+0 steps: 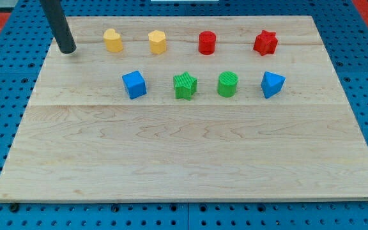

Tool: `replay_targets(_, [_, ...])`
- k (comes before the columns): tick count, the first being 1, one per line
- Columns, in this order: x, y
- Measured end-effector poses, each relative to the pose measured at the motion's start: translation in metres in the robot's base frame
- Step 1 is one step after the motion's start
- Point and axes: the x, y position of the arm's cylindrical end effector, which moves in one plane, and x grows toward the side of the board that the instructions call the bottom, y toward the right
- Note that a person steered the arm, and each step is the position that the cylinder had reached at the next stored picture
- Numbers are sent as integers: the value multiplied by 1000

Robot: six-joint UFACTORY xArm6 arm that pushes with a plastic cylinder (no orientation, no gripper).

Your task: Push the green star closer to the blue cube

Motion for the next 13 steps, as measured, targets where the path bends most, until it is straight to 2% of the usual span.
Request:
replay_targets(5, [3,-1])
replay_targets(6, [16,21])
replay_targets(7, [27,107])
replay_targets(9, [62,251])
replay_targets(10, [133,276])
replay_targets(11, [187,258])
replay_targets(12, [158,269])
replay_targets(13, [108,258])
